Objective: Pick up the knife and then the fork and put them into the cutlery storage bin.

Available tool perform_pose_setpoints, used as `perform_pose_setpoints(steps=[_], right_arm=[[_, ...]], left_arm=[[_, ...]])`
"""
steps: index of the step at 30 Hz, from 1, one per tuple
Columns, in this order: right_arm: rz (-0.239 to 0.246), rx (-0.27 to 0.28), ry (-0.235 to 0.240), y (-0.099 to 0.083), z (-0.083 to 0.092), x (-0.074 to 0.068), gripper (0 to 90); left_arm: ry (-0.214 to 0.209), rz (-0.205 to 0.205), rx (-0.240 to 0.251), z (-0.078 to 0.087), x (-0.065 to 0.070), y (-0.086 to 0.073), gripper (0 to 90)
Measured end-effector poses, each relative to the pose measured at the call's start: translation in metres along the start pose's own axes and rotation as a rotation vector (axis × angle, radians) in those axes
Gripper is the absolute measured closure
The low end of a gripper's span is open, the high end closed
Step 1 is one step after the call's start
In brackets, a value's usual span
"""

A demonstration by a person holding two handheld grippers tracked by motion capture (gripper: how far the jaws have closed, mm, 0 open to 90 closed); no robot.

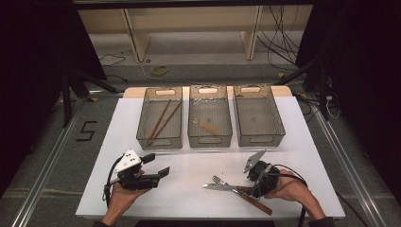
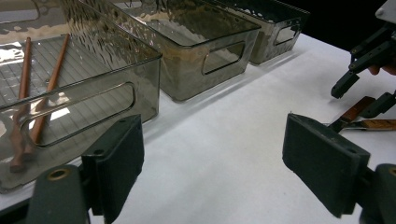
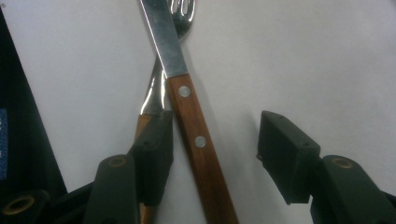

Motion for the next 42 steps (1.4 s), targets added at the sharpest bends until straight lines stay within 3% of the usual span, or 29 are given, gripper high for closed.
perform_pose_setpoints(steps=[4, 10, 22, 31, 42], right_arm=[[0.018, -0.032, 0.015, 0.0, -0.003, 0.0, 52.2], [0.031, -0.056, -0.026, 0.0, -0.004, -0.002, 59.7], [0.046, -0.098, -0.021, 0.002, -0.005, -0.006, 69.6], [0.102, -0.122, -0.014, 0.004, -0.006, -0.009, 76.6], [0.107, -0.09, -0.01, 0.002, -0.005, -0.009, 77.2]], left_arm=[[0.001, 0.0, 0.0, 0.0, 0.0, 0.0, 20.2], [0.002, -0.001, -0.001, 0.0, 0.0, 0.0, 20.2], [0.001, -0.002, 0.0, 0.0, 0.0, 0.0, 20.3], [-0.002, -0.004, -0.003, 0.0, 0.001, -0.001, 20.4], [0.0, -0.002, -0.003, -0.001, 0.001, -0.001, 20.4]])
Point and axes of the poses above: each handheld gripper's, and its own axes: z roughly backward along the jaws, y roughly out of its top, x roughly to its right, the point moved 6 cm from there along -z, roughly forward along the jaws, and after that the axes turned 14 degrees about y, right-handed, at the moved point
